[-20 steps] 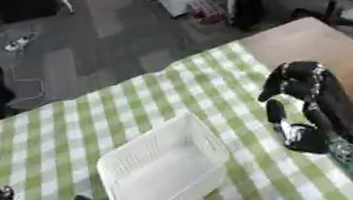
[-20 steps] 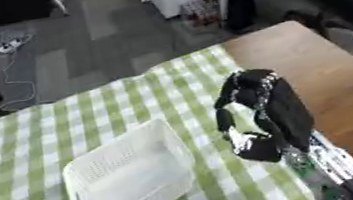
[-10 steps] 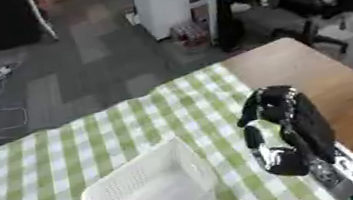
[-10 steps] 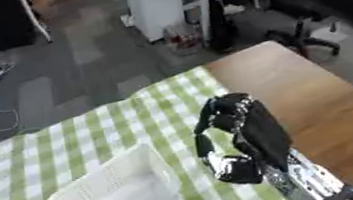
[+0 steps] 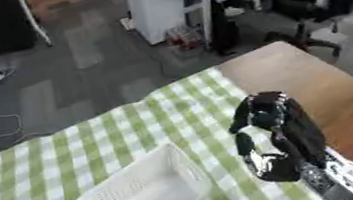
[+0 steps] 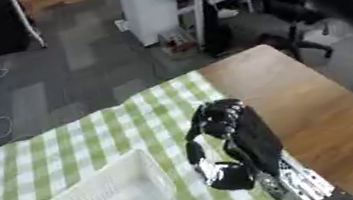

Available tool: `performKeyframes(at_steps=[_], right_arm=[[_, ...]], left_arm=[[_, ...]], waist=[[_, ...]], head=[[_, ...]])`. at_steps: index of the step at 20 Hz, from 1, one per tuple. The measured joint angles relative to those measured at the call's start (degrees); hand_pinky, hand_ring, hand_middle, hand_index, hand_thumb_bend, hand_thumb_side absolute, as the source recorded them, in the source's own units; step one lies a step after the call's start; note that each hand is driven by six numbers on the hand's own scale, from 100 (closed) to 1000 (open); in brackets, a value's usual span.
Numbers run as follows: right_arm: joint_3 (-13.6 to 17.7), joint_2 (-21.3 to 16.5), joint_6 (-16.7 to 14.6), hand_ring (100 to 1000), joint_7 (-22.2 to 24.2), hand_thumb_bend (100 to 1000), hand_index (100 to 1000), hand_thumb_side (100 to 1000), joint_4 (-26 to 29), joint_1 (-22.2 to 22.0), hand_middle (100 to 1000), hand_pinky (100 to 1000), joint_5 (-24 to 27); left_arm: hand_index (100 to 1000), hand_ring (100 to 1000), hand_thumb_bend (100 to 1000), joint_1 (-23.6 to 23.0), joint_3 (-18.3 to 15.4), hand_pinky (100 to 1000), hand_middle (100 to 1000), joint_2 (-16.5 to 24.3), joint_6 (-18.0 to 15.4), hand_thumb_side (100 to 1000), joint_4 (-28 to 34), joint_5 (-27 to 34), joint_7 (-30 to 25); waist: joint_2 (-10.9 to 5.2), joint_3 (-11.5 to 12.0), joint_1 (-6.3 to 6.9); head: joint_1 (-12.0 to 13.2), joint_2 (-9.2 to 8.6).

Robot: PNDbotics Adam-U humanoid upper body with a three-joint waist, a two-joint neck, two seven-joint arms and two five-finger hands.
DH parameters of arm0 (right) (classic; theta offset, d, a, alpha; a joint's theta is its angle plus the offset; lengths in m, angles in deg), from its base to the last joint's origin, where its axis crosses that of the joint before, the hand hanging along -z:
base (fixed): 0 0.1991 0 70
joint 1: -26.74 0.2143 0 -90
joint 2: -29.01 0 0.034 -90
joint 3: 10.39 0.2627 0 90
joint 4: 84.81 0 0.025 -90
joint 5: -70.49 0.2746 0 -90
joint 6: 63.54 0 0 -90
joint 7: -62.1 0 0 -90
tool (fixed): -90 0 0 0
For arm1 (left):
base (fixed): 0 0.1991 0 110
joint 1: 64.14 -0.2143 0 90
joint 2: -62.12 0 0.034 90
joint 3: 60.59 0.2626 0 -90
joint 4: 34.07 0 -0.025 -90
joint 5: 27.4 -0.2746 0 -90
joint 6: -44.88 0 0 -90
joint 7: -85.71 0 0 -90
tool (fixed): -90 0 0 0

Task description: Pick up objects on the table and place them in the box.

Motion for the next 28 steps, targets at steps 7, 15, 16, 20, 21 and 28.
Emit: performKeyframes(at_steps=[7, 15, 16, 20, 21, 28], right_arm=[[0.14, -0.26, -0.43, 417, -0.19, 100, 496, 979, 0.00, 0.94, 446, 293, 0.72], [0.53, -1.19, -2.02, 417, 0.42, 100, 496, 979, 0.00, 3.05, 445, 293, 3.37], [0.58, -1.40, -2.20, 418, 0.57, 100, 496, 979, 0.00, 3.29, 445, 293, 3.72], [0.63, -1.60, -2.95, 418, 0.92, 100, 495, 980, 0.00, 3.70, 444, 294, 4.71], [0.64, -1.60, -3.09, 418, 1.03, 100, 495, 980, 0.00, 3.88, 444, 294, 4.89], [0.95, -2.09, -3.73, 419, 1.65, 100, 496, 982, 0.00, 4.99, 444, 295, 6.00]], left_arm=[[398, 100, 100, 1.09, 0.71, 100, 100, -0.09, -1.06, 595, 0.75, -0.63, 10.73], [396, 100, 100, 2.00, 1.27, 100, 100, -0.81, -3.46, 600, 1.11, -1.43, 24.66], [396, 100, 100, 2.18, 1.40, 100, 100, -1.08, -3.92, 601, 1.15, -1.50, 26.37], [397, 100, 100, 2.86, 1.83, 100, 100, -1.77, -6.00, 603, 1.49, -1.51, 33.02], [397, 100, 100, 3.13, 1.93, 100, 100, -2.01, -6.49, 604, 1.53, -1.51, 34.48], [399, 100, 100, 4.19, 2.86, 100, 100, -3.13, -7.13, 603, 1.80, -1.40, 38.68]], waist=[[0.00, -1.46, 0.25], [0.00, -3.21, 0.86], [0.00, -3.39, 0.90], [0.00, -3.82, 0.94], [0.00, -3.84, 0.97], [0.00, -5.03, 1.30]], head=[[0.00, -0.57], [0.61, -1.34], [0.62, -1.50], [0.62, -1.58], [0.62, -1.61], [0.61, -2.52]])
